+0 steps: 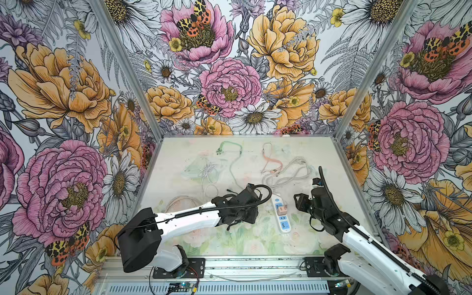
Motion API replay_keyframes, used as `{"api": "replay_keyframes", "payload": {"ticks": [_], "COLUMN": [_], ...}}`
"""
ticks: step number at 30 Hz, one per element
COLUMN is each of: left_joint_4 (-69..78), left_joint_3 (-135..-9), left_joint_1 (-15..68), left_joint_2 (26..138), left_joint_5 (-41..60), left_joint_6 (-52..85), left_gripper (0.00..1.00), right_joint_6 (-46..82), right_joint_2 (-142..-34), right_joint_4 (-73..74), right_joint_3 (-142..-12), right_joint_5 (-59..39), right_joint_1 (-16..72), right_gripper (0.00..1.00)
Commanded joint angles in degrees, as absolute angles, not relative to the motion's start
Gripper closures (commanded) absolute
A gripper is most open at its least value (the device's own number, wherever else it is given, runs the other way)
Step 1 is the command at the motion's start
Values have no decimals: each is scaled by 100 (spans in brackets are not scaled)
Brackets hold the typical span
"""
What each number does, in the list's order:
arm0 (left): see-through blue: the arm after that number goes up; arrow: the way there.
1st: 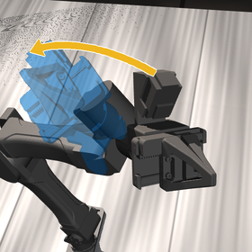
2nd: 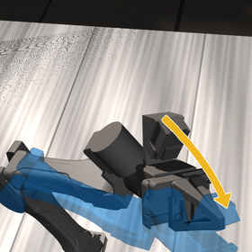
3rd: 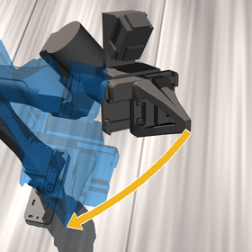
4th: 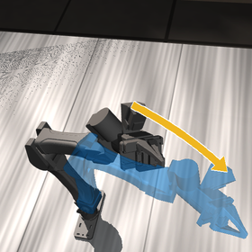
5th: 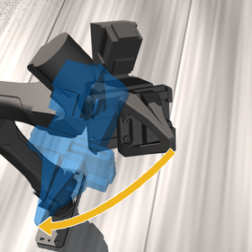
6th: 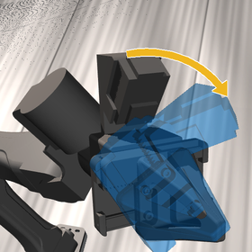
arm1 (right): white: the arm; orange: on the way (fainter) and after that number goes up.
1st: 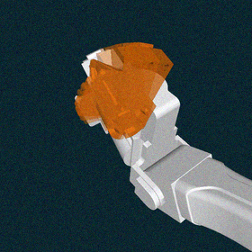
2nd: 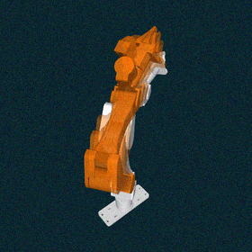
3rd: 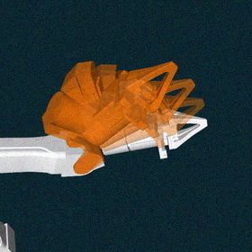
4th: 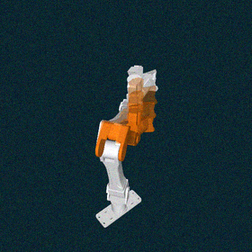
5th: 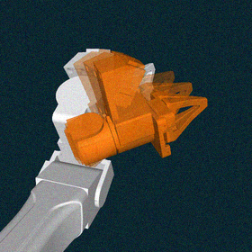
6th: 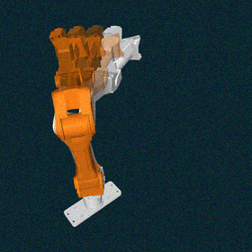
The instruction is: Insert the plug
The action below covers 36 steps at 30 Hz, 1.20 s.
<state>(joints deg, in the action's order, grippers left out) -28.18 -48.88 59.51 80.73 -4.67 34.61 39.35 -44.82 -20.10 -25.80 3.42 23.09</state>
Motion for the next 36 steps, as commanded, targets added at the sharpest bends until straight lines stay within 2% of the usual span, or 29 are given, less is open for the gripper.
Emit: {"api": "replay_keyframes", "payload": {"ticks": [1,6,16,25,36], "left_joint_4": [-2965,-2967,-2939,-2627,-2258], "left_joint_3": [-4709,-4570,-4255,-3977,-4093], "left_joint_1": [6072,6135,5946,5689,5761], "left_joint_2": [8016,7955,7816,7785,8161], "left_joint_5": [-919,-1098,-1368,-1249,-964], "left_joint_6": [3805,3963,4190,4107,3990], "left_gripper": [54,50,46,39,38], "right_joint_6": [3638,3714,3375,3397,3419], "right_joint_2": [-4297,-4035,-4271,-4315,-4398], "right_joint_4": [-2548,-3007,-3510,-3511,-3498], "right_joint_3": [-3025,-3269,-3910,-4051,-4166], "right_joint_5": [436,320,-767,-1085,-1063], "right_joint_1": [2272,2252,2264,2260,2269], "right_gripper": [59,59,56,58,59]}}
